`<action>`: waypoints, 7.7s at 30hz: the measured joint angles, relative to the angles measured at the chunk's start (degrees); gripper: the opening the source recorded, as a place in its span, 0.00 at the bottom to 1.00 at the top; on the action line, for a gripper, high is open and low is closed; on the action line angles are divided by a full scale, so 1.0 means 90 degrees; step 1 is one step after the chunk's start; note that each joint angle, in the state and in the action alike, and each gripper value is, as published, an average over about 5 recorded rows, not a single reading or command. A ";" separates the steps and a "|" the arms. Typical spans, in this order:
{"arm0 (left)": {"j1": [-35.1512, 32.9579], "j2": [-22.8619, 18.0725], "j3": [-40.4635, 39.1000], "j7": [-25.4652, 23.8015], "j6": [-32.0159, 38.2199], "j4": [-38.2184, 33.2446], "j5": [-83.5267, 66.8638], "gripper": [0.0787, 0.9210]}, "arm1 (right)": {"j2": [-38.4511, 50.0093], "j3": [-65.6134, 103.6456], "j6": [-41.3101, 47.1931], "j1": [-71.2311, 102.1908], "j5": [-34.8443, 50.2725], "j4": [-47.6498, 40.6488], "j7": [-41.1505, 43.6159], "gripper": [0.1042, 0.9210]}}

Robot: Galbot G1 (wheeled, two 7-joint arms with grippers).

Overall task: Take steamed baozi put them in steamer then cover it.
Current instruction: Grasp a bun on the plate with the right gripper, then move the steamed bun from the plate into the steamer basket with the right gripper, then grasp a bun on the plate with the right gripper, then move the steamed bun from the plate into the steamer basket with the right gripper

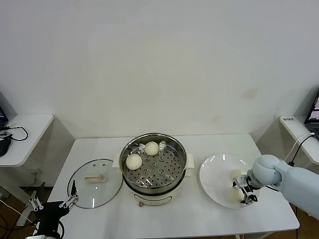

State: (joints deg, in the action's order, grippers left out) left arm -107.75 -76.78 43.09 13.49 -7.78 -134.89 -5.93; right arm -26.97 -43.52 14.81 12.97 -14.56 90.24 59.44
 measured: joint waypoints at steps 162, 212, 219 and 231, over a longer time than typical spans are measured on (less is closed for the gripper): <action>0.0173 -0.0053 -0.0108 -0.0043 0.0028 0.0163 0.0096 0.88 | -0.0606 0.1057 -0.0343 -0.0065 -0.0089 -0.1716 -0.0147 0.88; 0.0247 0.0016 -0.0138 -0.0035 0.0043 0.0084 0.0048 0.88 | -0.0397 -0.0260 0.0340 -0.2681 0.1177 -0.0437 0.0273 0.63; 0.0279 0.0035 -0.0152 -0.0034 0.0043 0.0074 0.0043 0.88 | -0.0764 -0.1193 0.0767 -0.4131 0.2097 0.0183 0.0089 0.64; 0.0281 -0.0043 -0.0097 -0.0031 0.0043 0.0015 0.0037 0.88 | -0.1981 -0.2221 0.1738 -0.5017 0.3507 0.0665 -0.0624 0.65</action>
State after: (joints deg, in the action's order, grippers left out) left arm -105.23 -77.16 42.22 13.21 -7.40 -134.75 -5.59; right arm -44.80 -63.51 30.45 -32.19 17.00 96.23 53.82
